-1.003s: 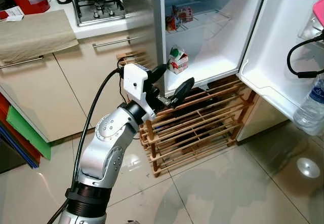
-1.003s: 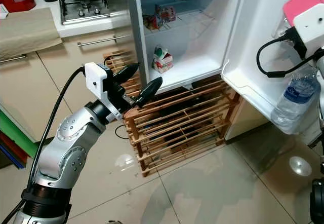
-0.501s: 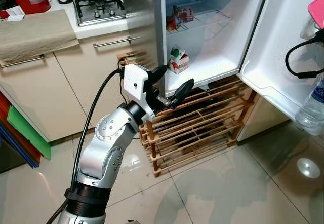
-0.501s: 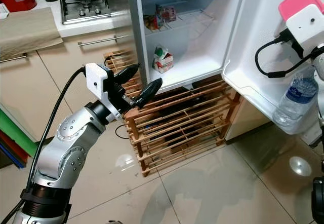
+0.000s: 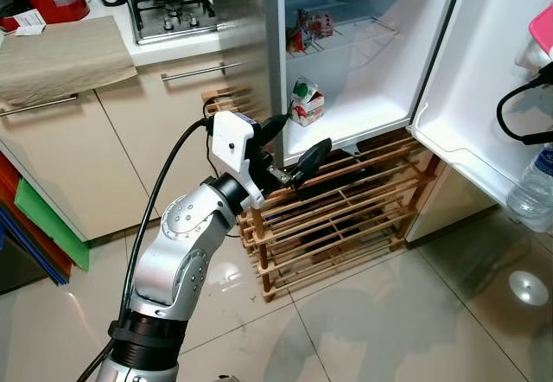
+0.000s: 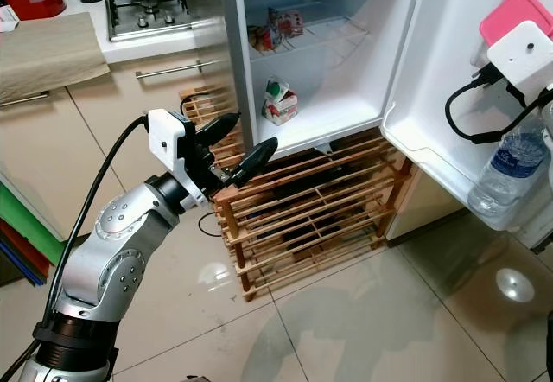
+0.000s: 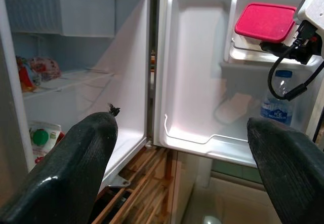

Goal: Restocking fridge

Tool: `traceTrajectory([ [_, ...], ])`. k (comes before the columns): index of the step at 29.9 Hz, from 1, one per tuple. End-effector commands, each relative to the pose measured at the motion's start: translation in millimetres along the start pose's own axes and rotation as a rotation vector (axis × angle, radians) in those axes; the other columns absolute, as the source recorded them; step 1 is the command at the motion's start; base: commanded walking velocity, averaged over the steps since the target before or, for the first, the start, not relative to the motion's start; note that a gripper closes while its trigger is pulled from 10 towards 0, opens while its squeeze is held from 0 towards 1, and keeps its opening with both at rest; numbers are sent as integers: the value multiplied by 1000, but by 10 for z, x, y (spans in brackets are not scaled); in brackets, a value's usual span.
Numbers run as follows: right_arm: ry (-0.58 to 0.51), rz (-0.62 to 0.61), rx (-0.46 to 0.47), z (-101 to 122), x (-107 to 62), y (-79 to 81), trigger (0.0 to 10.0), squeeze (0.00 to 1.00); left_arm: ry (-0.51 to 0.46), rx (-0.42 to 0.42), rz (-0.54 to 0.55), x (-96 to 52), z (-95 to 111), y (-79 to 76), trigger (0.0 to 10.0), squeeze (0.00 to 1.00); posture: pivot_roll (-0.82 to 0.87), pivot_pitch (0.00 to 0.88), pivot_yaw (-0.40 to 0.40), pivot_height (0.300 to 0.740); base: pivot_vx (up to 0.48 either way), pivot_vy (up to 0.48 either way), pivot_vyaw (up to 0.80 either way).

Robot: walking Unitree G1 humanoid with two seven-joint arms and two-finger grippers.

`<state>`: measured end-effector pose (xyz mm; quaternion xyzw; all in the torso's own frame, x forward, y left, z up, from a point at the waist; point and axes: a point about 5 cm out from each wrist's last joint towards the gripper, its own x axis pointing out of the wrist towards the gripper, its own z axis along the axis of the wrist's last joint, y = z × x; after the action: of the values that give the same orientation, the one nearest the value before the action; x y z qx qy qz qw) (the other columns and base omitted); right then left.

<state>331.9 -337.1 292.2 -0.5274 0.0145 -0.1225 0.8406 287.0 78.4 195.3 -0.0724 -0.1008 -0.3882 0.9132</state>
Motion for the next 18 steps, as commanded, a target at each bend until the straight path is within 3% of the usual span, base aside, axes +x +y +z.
traceTrajectory([
  [1, 1, 8, -7, 4, 4, -17, 10000, 0, -8, 5, -20, 25, 51, -23, 10000, 0, -144, 0, 73, 740, 0, 0, 0],
  [5, -30, 113, 174, 105, -16, 211, 10000, 0, -3, 8, -23, 18, 50, -22, 10000, 0, -142, 0, 75, 740, 0, 0, 0],
  [9, -66, 192, 269, 188, -51, 327, 10000, 0, 0, 9, -26, 17, 51, -22, 10000, 0, -142, 0, 78, 740, 0, 0, 0],
  [11, -71, 201, 277, 199, -56, 337, 10000, 0, 0, 9, -27, 17, 51, -22, 10000, 0, -142, 0, 78, 740, 0, 0, 0],
  [14, -55, 171, 219, 158, -52, 293, 10000, 0, 1, 9, -30, 20, 52, -23, 10000, 0, -145, 0, 76, 740, 0, 0, 0],
  [18, -105, 119, 220, 238, -52, 183, 10000, 0, 0, 9, -30, 25, 54, -22, 10000, 0, -147, 0, 75, 740, 0, 0, 0],
])
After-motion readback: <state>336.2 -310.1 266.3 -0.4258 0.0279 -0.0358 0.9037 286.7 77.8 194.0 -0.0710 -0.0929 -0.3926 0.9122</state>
